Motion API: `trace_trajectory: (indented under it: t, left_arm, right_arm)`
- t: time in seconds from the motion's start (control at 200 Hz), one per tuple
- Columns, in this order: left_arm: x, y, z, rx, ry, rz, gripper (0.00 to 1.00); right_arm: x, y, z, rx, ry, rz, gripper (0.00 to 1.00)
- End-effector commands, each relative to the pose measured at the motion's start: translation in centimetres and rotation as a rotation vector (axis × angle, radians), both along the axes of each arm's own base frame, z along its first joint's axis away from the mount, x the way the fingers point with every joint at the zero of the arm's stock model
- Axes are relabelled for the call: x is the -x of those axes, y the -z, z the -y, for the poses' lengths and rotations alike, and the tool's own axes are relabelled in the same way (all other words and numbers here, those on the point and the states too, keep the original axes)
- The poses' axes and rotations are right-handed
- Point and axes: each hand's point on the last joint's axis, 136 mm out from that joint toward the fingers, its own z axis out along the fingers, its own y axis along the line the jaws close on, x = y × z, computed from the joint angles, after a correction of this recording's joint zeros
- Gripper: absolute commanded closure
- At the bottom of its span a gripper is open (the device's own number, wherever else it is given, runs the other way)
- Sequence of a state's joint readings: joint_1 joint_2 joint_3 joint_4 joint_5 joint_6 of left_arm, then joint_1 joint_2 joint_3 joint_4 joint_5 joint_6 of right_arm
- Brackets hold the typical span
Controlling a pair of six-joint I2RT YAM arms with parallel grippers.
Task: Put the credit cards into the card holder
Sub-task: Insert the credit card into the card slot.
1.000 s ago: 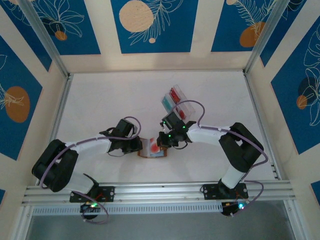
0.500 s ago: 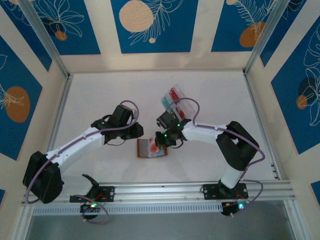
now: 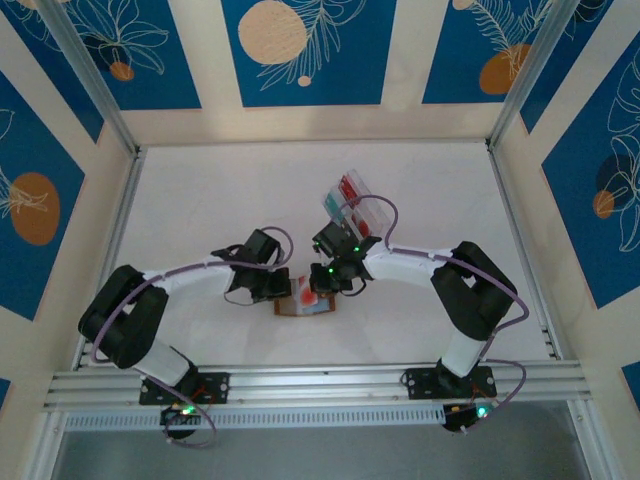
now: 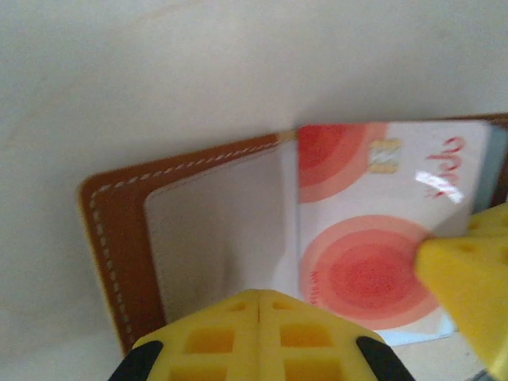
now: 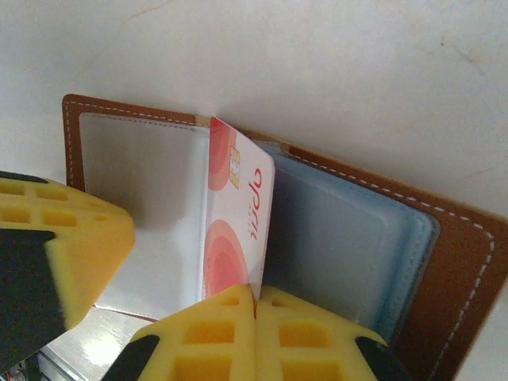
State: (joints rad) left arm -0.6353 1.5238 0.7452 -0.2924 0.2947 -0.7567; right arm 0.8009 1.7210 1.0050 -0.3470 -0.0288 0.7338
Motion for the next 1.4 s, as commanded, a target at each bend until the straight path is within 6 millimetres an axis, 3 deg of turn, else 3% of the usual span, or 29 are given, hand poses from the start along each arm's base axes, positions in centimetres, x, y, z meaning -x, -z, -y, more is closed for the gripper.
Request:
trace_trajectory:
  t: [0.0,0.395,0.93,1.155,1.395]
  left_arm:
    - [1.0,1.6,-1.2,-0.054,0.015,-0.020,0.98]
    - [3.2,4.3,-3.8,-0.155,0.009,-0.069,1.00]
    - [3.4,4.6,-4.0,-0.151,-0.010,-0.074,1.00]
    - [3.5,4.9,-4.0,-0.147,-0.017,-0.078,1.00]
    - [3.7,5.2,-4.3,-0.162,-0.017,-0.085,1.00]
  right_arm:
    - [0.9,2.8,1.9,0.073,0.027,-0.068,1.00]
    - [0.4,3.1,2.0,0.018,0.086,-0.112,1.00]
    - [1.5,2.9,1.7,-0.074,0.165,-0.207,1.00]
    - [2.6,3.1,0.9,-0.084,0.134,-0.210,1.00]
    - [4.1,3.8,1.3,-0.075,0.117,-0.218,1.00]
